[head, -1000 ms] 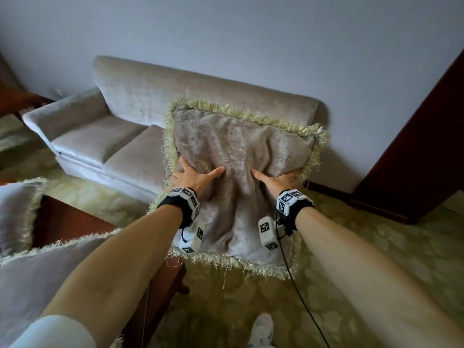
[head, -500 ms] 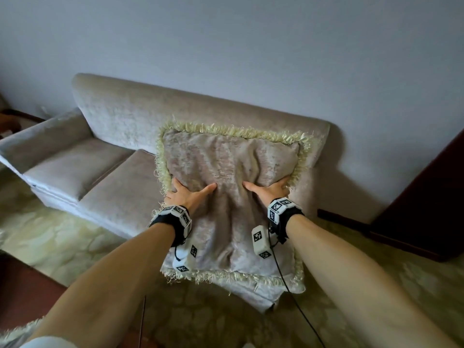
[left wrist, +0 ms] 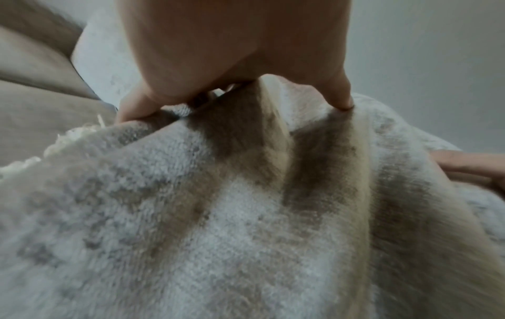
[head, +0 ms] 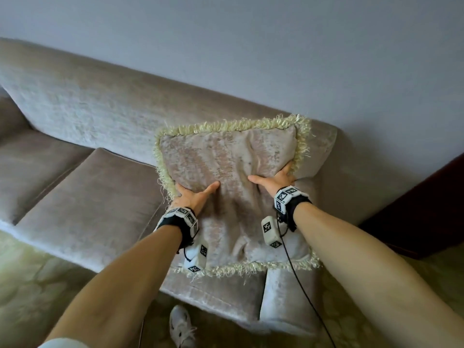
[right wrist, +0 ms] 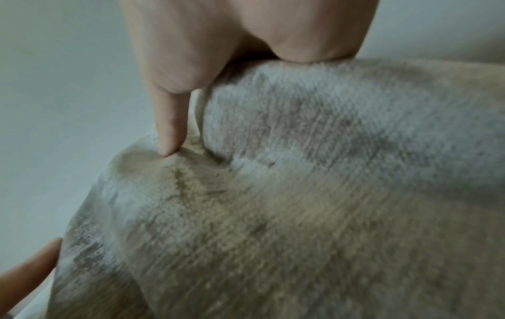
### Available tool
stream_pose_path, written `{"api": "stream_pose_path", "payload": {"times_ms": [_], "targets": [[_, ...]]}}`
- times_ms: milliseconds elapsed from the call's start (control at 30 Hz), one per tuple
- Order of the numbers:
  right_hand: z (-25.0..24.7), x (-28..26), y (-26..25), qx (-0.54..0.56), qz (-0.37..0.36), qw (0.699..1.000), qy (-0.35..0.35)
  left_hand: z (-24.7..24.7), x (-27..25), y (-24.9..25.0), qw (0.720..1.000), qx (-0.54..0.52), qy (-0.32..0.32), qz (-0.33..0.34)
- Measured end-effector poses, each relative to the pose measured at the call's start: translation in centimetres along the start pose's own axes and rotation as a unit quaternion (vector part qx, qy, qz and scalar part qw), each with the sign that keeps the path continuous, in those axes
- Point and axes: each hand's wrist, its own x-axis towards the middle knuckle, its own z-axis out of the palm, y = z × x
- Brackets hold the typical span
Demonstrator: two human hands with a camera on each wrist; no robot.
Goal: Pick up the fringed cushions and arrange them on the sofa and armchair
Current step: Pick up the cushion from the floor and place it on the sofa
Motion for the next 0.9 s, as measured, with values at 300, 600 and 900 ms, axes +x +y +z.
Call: {"api": "stream_pose_path", "payload": {"times_ms": [300,600,900], "targets": [[3.8,7.7,-5.0,-0.032,0.035,0.999,0.001,0.9,9.6,1.1,0.997,-0.053,-0.045,-0.028],[4.8,14.8,-7.3,-0.07,0.031,0.997,-0.016,3.9,14.5,2.6,0.992,-0.078,-0.067,-0.077],[4.9,22.5,-7.5,-0.02,0.02,0.998,-0.05,7.4,18.7,5.4,0.987,-0.11,-0.041,-0.108]]}}
